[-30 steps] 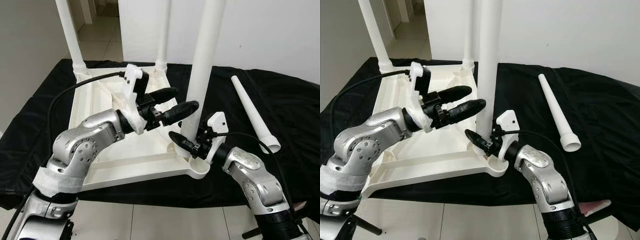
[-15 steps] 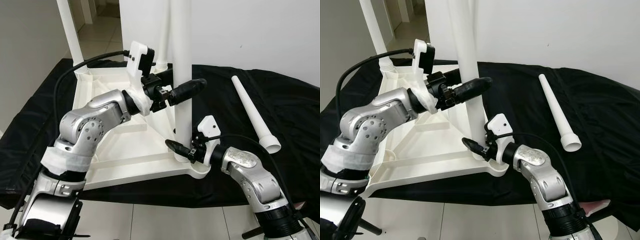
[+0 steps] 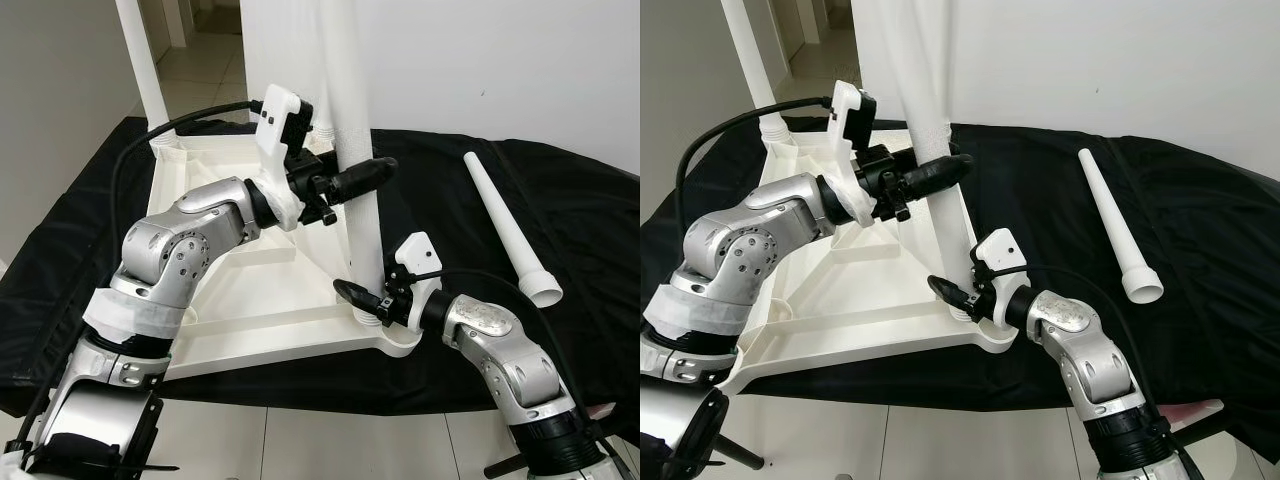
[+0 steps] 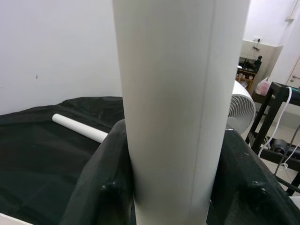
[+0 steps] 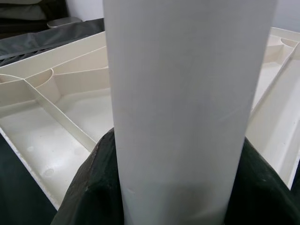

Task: Building children table

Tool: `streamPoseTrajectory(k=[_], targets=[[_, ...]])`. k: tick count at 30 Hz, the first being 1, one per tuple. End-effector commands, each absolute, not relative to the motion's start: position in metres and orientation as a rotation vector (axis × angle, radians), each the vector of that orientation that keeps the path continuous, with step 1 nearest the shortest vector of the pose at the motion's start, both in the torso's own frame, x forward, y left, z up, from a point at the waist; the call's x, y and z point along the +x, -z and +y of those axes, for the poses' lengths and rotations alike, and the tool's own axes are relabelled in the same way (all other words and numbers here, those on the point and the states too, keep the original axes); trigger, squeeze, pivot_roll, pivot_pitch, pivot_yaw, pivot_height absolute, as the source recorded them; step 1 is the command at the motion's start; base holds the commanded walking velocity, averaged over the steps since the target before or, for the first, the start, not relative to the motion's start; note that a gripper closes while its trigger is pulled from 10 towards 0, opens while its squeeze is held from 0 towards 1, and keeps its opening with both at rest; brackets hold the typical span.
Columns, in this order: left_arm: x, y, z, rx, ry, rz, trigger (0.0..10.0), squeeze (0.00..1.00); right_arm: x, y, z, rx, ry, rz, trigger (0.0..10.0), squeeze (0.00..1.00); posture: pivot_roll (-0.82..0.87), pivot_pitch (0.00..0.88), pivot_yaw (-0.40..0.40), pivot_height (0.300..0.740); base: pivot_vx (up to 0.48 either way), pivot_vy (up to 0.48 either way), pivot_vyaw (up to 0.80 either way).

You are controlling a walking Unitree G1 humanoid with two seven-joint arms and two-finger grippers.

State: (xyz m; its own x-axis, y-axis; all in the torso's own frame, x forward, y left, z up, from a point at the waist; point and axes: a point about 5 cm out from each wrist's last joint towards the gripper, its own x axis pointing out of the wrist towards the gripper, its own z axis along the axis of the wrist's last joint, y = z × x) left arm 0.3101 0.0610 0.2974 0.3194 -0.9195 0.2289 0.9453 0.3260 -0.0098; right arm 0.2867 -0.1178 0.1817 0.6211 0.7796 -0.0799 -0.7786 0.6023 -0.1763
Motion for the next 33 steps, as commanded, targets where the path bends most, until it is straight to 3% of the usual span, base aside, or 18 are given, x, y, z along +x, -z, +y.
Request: streamPoseTrajectory(k=[1, 9, 10, 15, 24, 25, 26, 33], targets=[[0.308, -0.301, 0.061, -0.116, 1.237, -0.209, 0.0, 0.00, 0.289, -0.185, -0.119, -0.213, -0.890, -0.021, 10.0, 0.00, 0.05, 0.056, -0.008, 0.740, 0.000, 0.000, 0.00], [0.314, -0.303, 0.058, -0.106, 1.181, -0.195, 0.0, 0.00, 0.296, -0.183, -0.121, -0.222, -0.820, -0.024, 10.0, 0.00, 0.05, 0.056, -0.011, 0.740, 0.000, 0.000, 0.00], [0.319, -0.302, 0.056, -0.093, 1.134, -0.159, 10.0, 0.00, 0.300, -0.184, -0.122, -0.202, -0.779, -0.034, 10.0, 1.00, 0.05, 0.053, -0.010, 0.740, 0.000, 0.000, 0.00], [0.339, -0.305, 0.051, -0.117, 1.017, -0.053, 10.0, 0.00, 0.312, -0.193, -0.119, -0.123, -0.646, -0.098, 10.0, 1.00, 0.05, 0.048, -0.008, 0.740, 0.000, 0.000, 0.00], [0.351, -0.320, 0.046, -0.169, 0.912, -0.107, 10.0, 0.00, 0.324, -0.199, -0.115, -0.082, -0.514, -0.141, 10.0, 1.00, 0.05, 0.033, -0.007, 0.740, 0.000, 0.000, 0.00], [0.353, -0.323, 0.044, -0.166, 0.894, -0.117, 10.0, 0.00, 0.327, -0.200, -0.115, -0.076, -0.481, -0.144, 10.0, 0.83, 0.05, 0.030, -0.009, 0.740, 0.000, 0.000, 0.00], [0.355, -0.328, 0.042, -0.164, 0.862, -0.131, 10.0, 0.00, 0.332, -0.200, -0.115, -0.069, -0.438, -0.142, 10.0, 0.00, 0.05, 0.027, -0.011, 0.740, 0.000, 0.000, 0.00], [0.358, -0.346, 0.027, -0.140, 0.736, -0.177, 10.0, 0.00, 0.347, -0.204, -0.108, -0.081, -0.315, -0.155, 10.0, 0.00, 0.06, 0.019, -0.012, 0.740, 0.000, 0.000, 0.00]])
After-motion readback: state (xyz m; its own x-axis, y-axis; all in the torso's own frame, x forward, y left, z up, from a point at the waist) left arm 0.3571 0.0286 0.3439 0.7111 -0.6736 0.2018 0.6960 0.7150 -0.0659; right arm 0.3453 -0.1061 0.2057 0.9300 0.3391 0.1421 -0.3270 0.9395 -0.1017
